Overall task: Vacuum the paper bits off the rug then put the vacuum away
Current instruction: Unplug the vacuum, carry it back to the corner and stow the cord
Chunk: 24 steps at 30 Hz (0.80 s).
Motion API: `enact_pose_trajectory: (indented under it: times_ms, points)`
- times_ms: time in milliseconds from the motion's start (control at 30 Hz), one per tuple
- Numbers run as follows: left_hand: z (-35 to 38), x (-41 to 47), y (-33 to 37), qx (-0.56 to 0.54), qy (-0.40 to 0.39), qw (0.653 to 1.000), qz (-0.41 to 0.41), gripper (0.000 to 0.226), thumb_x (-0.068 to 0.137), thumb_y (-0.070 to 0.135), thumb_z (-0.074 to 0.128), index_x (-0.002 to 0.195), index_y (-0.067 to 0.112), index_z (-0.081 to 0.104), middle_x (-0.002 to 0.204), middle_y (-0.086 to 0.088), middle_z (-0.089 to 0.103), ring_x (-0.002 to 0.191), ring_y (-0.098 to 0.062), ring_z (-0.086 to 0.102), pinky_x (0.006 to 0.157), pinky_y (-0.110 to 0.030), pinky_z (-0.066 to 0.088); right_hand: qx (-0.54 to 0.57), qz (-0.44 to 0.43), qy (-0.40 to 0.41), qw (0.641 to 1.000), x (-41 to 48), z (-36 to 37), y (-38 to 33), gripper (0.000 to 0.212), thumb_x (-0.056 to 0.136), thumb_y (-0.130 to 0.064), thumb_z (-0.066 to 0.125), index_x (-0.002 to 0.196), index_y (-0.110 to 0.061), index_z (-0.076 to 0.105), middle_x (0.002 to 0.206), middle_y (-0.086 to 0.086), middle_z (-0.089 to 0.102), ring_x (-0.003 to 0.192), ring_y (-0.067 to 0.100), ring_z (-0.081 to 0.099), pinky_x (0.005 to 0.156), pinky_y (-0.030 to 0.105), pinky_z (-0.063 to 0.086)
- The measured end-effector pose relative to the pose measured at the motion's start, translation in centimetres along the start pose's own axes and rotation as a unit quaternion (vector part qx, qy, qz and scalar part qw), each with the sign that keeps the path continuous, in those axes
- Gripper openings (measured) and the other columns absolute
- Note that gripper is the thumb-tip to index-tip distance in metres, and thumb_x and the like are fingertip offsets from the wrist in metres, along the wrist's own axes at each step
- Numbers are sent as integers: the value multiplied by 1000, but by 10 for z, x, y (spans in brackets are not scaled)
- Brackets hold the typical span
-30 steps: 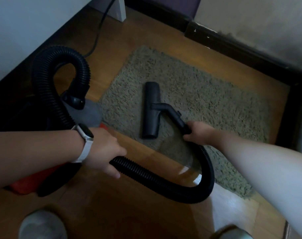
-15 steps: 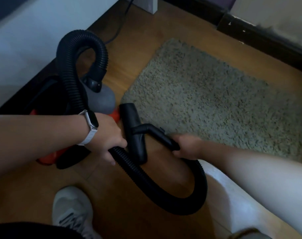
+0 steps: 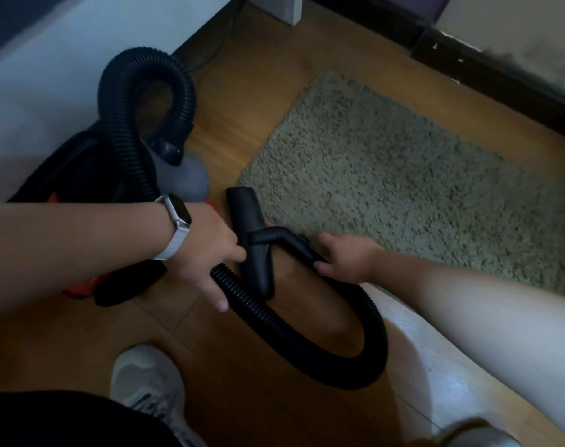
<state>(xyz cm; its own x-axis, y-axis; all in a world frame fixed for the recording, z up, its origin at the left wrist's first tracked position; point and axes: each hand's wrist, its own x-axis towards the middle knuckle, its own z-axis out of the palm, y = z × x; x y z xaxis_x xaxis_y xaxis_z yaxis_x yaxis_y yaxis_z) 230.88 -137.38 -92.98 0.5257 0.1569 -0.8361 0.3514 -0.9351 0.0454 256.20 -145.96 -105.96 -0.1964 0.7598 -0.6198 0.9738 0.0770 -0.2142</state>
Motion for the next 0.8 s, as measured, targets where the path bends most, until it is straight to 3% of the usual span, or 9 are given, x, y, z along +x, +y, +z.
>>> enact_pose_trajectory:
  times_ms: [100, 200, 300, 500, 600, 800]
  points:
    - [-6, 8, -8, -21, 69, 997, 23, 100, 61, 99, 15, 135, 36, 41, 117, 11, 56, 111, -15, 55, 90, -39, 48, 9, -2, 40, 999, 4, -17, 1, 58, 93, -58, 48, 137, -20, 40, 128, 3, 53, 115, 28, 54, 82, 35, 48]
    - [-19, 15, -20, -13, 168, 986, 15, 92, 71, 92, 19, 143, 35, 33, 128, 11, 49, 119, -15, 49, 95, -35, 44, 19, -11, 83, 996, 8, -37, 1, 64, 93, -57, 49, 144, -21, 39, 136, 3, 48, 125, 27, 49, 95, 40, 49]
    - [-28, 23, -35, 24, 204, 978, -23, 91, 79, 87, 25, 152, 32, 19, 142, 8, 38, 129, -15, 41, 103, -33, 38, 20, -23, 121, 992, 14, -58, 0, 63, 93, -55, 49, 145, -21, 40, 140, 2, 46, 130, 27, 45, 99, 42, 47]
    - [-37, 29, -72, 22, 290, 952, -95, 88, 81, 84, 28, 150, 28, 29, 145, 2, 42, 132, -19, 42, 107, -40, 36, 8, -21, 180, 983, 24, -104, 1, 65, 94, -57, 47, 148, -22, 38, 154, -1, 36, 139, 26, 35, 111, 42, 37]
    - [-45, 17, -82, 2, 314, 942, -117, 85, 82, 79, 39, 147, 24, 39, 142, -3, 48, 130, -23, 46, 106, -42, 39, 38, -5, 188, 981, 12, -130, -8, 66, 94, -59, 44, 149, -23, 38, 156, -1, 34, 143, 24, 30, 115, 43, 34]
    - [-90, -56, -83, -92, 284, 946, -122, 79, 87, 72, 41, 152, 27, 26, 154, 0, 33, 141, -20, 32, 115, -39, 28, 81, 36, 148, 985, -47, -218, -39, 68, 93, -57, 46, 151, -24, 34, 158, -1, 29, 145, 24, 26, 117, 42, 31]
